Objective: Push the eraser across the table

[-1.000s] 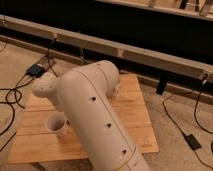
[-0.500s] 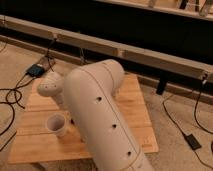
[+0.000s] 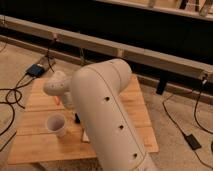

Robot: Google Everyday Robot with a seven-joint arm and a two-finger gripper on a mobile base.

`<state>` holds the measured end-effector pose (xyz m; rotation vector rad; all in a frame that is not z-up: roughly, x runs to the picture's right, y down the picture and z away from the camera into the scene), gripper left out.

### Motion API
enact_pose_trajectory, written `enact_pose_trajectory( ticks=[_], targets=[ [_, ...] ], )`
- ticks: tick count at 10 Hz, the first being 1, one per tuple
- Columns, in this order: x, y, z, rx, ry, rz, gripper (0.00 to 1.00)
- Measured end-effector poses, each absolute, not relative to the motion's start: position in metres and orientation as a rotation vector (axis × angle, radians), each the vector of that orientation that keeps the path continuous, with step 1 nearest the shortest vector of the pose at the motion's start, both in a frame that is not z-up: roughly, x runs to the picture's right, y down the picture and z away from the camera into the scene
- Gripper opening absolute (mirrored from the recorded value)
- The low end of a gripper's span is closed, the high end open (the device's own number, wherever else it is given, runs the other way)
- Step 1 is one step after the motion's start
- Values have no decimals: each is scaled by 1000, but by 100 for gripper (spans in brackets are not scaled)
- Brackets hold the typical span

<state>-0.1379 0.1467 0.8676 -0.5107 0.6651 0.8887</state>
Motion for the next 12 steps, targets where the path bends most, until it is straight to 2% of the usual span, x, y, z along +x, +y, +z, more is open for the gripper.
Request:
enact_pose_trajectory(
  ticks=[12],
  targets=[
    [-82, 138, 872, -453, 772, 1008, 65]
  ],
)
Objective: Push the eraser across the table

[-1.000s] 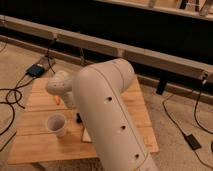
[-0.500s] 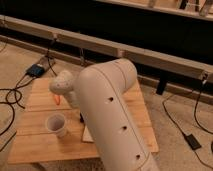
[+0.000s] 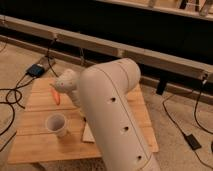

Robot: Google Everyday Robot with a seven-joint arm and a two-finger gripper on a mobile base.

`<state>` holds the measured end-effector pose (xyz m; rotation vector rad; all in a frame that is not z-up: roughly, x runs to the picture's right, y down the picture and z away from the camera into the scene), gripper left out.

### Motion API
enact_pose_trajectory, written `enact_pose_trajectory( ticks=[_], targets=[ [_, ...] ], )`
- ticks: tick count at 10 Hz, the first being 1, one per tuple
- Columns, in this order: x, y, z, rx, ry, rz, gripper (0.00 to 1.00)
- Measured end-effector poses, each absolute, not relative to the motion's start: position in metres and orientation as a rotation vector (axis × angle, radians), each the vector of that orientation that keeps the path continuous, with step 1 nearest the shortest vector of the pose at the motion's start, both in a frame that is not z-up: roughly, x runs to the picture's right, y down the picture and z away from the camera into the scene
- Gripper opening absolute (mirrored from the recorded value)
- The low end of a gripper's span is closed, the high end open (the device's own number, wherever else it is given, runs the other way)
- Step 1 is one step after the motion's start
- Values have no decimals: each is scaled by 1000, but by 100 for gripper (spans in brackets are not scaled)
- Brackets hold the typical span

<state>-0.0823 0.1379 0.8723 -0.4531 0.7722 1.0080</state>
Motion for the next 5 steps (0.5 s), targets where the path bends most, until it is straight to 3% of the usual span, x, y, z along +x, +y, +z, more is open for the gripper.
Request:
enact_pose_trajectory(
  ticks=[5],
  targets=[
    [-56, 136, 870, -440, 800, 1064, 65]
  ],
)
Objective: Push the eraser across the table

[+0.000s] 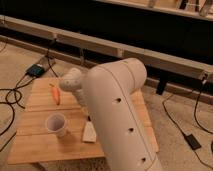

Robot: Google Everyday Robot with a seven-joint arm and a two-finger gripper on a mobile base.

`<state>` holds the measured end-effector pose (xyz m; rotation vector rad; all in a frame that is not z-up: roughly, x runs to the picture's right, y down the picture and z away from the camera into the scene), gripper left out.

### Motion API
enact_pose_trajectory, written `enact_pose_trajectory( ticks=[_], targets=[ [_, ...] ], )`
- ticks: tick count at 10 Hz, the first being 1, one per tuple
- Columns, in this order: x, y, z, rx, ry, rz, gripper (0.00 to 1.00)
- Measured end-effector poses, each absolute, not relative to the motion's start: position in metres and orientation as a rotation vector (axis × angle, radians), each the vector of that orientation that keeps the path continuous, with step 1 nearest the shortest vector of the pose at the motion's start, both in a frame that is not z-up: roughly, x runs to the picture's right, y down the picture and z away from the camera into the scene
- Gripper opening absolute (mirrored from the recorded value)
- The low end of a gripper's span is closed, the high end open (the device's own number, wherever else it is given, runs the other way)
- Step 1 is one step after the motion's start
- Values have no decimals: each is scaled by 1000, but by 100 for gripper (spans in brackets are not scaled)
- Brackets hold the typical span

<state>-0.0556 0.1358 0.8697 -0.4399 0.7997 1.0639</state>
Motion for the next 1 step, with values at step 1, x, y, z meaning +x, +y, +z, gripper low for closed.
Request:
enact_pose_trajectory(
  ticks=[1],
  targets=[
    [-50, 135, 869, -437, 804, 1076, 65]
  ],
)
